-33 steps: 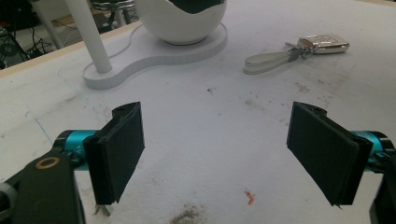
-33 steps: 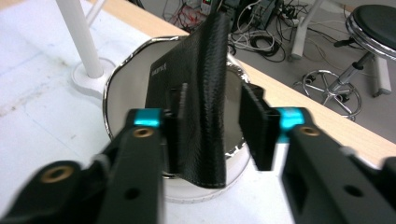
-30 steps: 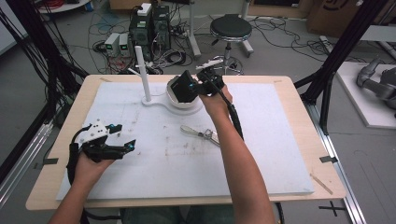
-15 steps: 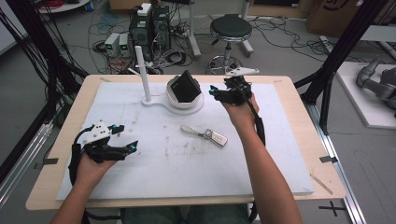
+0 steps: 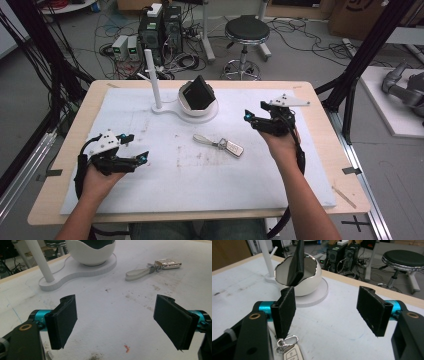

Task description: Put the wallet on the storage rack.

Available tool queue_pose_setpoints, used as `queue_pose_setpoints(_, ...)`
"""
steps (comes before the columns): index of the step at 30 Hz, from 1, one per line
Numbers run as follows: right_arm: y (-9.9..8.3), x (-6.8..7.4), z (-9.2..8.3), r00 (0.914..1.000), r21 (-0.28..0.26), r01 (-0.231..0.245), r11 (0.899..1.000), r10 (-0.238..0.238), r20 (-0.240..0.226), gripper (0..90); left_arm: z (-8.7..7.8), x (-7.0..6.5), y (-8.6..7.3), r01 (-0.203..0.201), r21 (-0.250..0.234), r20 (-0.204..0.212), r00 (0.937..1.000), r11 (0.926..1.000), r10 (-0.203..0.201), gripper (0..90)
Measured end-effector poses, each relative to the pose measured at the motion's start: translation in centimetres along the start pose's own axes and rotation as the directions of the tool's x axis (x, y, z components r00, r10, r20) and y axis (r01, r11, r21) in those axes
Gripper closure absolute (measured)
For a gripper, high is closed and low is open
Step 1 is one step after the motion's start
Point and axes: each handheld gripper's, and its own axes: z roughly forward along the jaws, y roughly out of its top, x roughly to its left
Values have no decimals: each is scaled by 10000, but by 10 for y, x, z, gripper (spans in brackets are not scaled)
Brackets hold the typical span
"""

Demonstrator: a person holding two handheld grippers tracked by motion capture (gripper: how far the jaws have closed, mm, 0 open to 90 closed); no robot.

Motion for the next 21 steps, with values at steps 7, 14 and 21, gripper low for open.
queue_pose_setpoints(7,-42,0,-11,9993,-334,-335,9989,329,-200,255,1,-1,0,-28,-54,113,9999,10000,29,190)
queue_pose_setpoints(14,-58,-8,-12,9975,-259,-706,9972,703,-105,210,-1,4,0,-6,-164,77,10000,9999,7,190)
queue_pose_setpoints(21,-56,-6,-13,9978,-421,-648,9970,651,75,203,-3,6,-1,26,-190,63,10000,9998,-25,191)
